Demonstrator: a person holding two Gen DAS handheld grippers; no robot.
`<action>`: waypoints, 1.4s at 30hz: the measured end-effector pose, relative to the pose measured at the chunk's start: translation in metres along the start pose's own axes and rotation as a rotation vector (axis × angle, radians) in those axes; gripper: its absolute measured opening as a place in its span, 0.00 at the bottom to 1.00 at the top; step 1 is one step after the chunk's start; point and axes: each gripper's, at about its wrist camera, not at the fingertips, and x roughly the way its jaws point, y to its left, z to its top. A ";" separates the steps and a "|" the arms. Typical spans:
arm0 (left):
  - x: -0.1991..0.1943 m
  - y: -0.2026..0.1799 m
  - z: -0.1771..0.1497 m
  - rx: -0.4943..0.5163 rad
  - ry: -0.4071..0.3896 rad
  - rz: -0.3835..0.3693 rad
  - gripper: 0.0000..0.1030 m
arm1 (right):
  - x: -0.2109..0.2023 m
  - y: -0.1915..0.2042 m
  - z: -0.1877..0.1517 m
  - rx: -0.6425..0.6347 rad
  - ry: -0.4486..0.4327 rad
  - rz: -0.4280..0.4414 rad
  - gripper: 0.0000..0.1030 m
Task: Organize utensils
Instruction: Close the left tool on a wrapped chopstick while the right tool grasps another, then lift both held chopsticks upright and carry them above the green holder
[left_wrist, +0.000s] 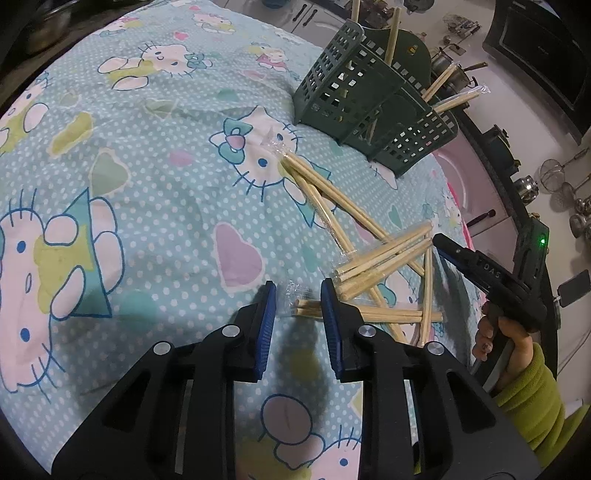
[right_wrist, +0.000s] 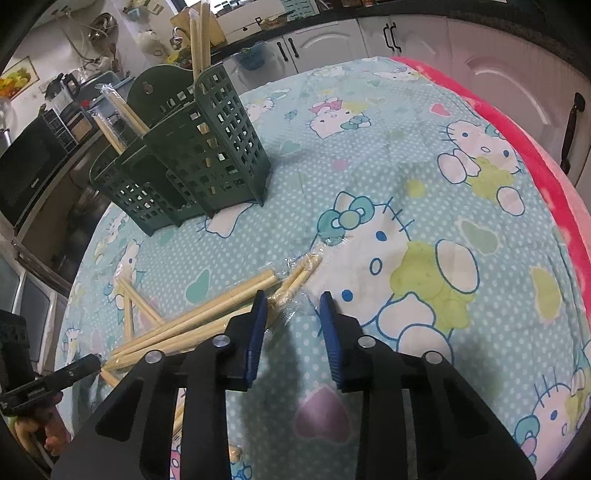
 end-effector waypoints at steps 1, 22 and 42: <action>0.000 0.000 0.000 0.000 0.000 0.001 0.19 | 0.000 0.000 0.000 -0.001 0.000 0.002 0.25; -0.004 0.000 -0.005 0.012 -0.001 -0.013 0.05 | -0.009 0.010 -0.001 -0.050 -0.040 -0.012 0.02; -0.041 -0.014 0.008 0.058 -0.102 -0.062 0.03 | -0.058 0.050 0.002 -0.214 -0.154 0.023 0.02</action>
